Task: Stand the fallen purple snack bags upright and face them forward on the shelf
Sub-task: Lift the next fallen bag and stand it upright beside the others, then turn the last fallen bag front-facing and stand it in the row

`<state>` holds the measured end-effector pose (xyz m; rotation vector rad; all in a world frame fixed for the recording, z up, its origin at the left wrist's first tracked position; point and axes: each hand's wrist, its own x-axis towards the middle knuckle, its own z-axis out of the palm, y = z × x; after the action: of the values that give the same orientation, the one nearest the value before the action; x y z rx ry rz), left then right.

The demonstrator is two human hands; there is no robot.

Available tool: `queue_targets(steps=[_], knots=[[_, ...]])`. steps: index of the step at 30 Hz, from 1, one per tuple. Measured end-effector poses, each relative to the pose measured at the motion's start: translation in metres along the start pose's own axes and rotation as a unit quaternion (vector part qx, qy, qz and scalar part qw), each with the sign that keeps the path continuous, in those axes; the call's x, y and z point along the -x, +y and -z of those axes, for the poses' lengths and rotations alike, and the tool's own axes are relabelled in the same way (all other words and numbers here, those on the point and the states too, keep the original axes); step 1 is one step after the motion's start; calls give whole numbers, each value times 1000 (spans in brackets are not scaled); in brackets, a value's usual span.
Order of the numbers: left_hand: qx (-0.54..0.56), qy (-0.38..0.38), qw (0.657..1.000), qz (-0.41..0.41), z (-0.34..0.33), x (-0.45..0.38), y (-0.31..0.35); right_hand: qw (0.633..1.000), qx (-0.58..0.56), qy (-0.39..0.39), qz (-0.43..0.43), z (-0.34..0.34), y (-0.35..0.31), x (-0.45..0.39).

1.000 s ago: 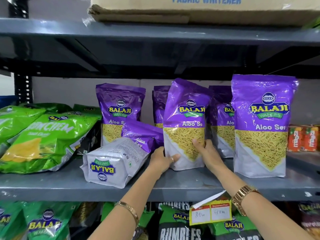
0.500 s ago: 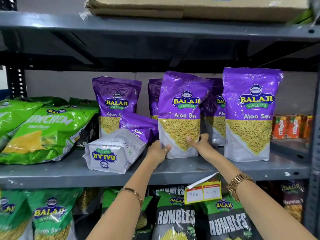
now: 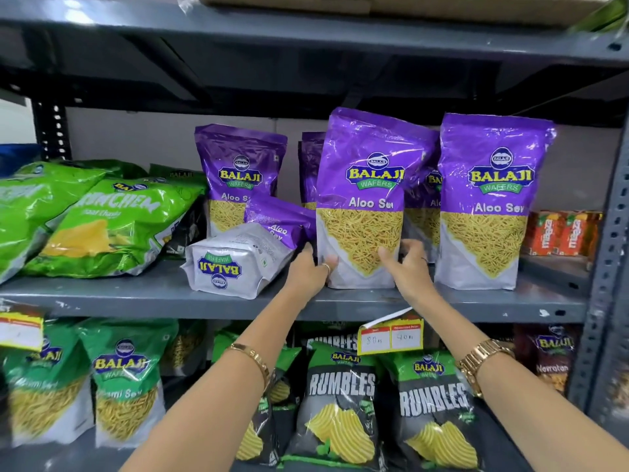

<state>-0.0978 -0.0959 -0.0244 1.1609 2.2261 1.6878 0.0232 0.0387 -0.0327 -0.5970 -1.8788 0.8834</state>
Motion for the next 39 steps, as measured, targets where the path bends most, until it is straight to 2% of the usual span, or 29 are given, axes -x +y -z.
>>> queue_targets(steps=[2, 4, 6, 8, 12, 14, 16, 19, 21, 22, 25, 27, 32, 35, 39], knots=[[-20, 55, 998, -24, 5, 4, 7, 989, -3, 121, 80, -3, -6, 12], [-48, 109, 991, -55, 18, 5, 19, 975, -3, 162, 153, -8, -14, 22], [-68, 163, 981, -77, 35, 2, 34, 971, -10, 136, 195, -17, -26, 29], [-111, 194, 971, -86, 54, -4, 46, 976, -30, 92, 195, -29, -39, 32], [-189, 220, 955, -59, 91, -8, 51, 989, -57, 7, 138, -61, -59, 35], [-212, 232, 949, -23, 109, -10, 45, 993, -81, -52, 67, -79, -65, 34], [-217, 223, 950, 17, 124, -12, 35, 986, -121, -111, -15, -96, -72, 33], [-200, 193, 958, 70, 144, -11, 20, 964, -162, -155, -140, -118, -81, 31], [-160, 176, 964, 117, 154, -11, 10, 945, -194, -184, -187, -132, -81, 28], [-124, 152, 969, 154, 160, -13, 4, 936, -217, -193, -199, -138, -83, 26], [-7, 12, 965, 260, 172, -13, -11, 912, -278, -189, -236, -148, -87, 22], [40, -16, 960, 278, 178, -20, -23, 899, -316, -173, -249, -151, -92, 21], [84, 4, 979, 186, 182, -17, -30, 898, -342, -102, -258, -154, -102, 25], [129, 14, 984, 119, 186, -11, -27, 921, -329, -62, -198, -152, -108, 19], [148, 23, 989, 14, 196, -13, -27, 936, -335, -75, -84, -154, -126, 8]])
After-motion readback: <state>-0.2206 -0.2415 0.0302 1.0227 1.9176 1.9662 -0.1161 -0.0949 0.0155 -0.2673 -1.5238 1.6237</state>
